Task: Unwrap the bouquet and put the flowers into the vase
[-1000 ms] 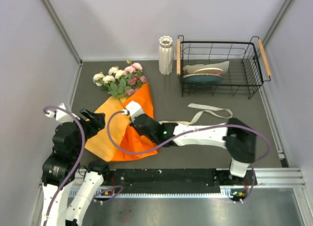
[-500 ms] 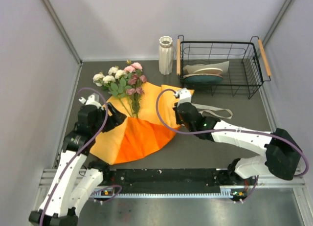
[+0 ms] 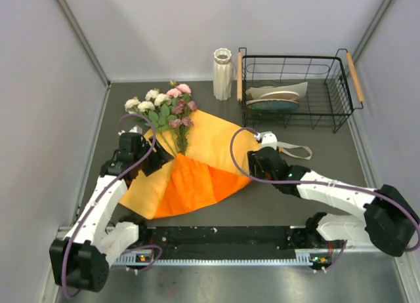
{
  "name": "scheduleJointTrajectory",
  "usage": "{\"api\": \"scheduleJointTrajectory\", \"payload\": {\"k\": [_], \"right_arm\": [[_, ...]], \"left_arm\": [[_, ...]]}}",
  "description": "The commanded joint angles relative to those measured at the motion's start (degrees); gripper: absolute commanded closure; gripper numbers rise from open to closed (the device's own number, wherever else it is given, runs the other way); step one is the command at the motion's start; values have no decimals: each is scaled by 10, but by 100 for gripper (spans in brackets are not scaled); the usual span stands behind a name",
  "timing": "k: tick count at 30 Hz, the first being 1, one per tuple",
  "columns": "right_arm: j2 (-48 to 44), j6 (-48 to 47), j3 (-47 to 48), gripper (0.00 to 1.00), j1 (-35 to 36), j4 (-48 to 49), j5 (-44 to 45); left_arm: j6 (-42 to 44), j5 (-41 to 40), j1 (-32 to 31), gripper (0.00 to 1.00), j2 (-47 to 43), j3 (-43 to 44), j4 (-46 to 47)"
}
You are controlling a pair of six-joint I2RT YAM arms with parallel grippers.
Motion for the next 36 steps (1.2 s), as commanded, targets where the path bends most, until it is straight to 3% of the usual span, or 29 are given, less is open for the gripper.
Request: {"api": "scheduleJointTrajectory", "payload": {"k": [1, 4, 11, 12, 17, 22, 25, 26, 30, 33, 36], "right_arm": [[-73, -4, -15, 26, -10, -33, -21], [-118, -27, -14, 17, -9, -58, -33], [-137, -55, 66, 13, -9, -69, -107], [-119, -54, 78, 13, -10, -69, -129], [-60, -66, 162, 13, -10, -52, -176], [-40, -62, 216, 13, -10, -83, -146], [-71, -41, 194, 11, -9, -122, -60], [-102, -33, 186, 11, -9, -136, 3], [-229, -45, 144, 10, -9, -165, 77], [-275, -83, 127, 2, -10, -133, 46], [-220, -75, 132, 2, -9, -86, -51]], "left_arm": [[-19, 49, 35, 30, 35, -24, 84], [-19, 90, 51, 28, 81, -36, 108], [13, 189, 53, 30, 178, -48, 165], [9, 237, 53, 30, 178, -68, 177], [4, 307, 47, 31, 99, -137, 229], [-11, 379, 47, 25, -50, -181, 228], [-25, 416, 46, 21, -101, -198, 226], [-33, 426, 46, 20, -105, -207, 226], [-29, 451, 34, 19, -77, -219, 214], [-8, 450, 14, 19, -73, -214, 184], [-14, 473, -4, 17, -93, -210, 178]]}}
